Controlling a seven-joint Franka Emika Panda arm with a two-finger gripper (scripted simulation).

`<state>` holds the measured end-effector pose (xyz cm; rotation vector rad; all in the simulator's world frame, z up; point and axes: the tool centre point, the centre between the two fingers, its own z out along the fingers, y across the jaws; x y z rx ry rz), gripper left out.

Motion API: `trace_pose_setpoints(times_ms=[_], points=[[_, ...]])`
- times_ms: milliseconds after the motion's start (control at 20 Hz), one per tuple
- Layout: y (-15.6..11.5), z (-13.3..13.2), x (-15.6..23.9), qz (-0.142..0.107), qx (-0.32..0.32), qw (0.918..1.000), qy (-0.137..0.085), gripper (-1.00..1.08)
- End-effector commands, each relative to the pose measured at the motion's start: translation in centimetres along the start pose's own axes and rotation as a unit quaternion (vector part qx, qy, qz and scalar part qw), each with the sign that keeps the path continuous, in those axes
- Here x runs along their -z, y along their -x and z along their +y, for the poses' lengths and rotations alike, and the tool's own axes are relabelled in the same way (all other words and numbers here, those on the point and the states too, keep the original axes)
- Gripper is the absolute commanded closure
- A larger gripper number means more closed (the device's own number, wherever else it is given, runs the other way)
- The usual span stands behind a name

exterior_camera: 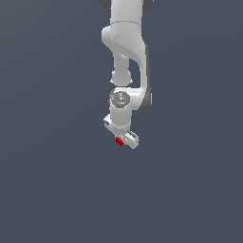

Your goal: Pick up the red cube and move it to a goal position.

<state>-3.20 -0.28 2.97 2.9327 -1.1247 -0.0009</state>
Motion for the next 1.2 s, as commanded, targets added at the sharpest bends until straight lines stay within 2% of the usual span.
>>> trace_pose_setpoints(times_ms=[0, 300, 550, 850, 1150], points=[[-1.6, -0.4, 0.3, 0.0, 0.0, 1.0, 0.0, 1.08], [-5.6, -1.4, 1.1, 0.0, 0.0, 1.0, 0.0, 1.08], [-7.9, -2.1, 1.5, 0.0, 0.0, 1.0, 0.0, 1.08], [-9.4, -2.5, 1.8, 0.0, 0.0, 1.0, 0.0, 1.08], [-9.9, -2.7, 1.9, 0.0, 0.0, 1.0, 0.0, 1.08]])
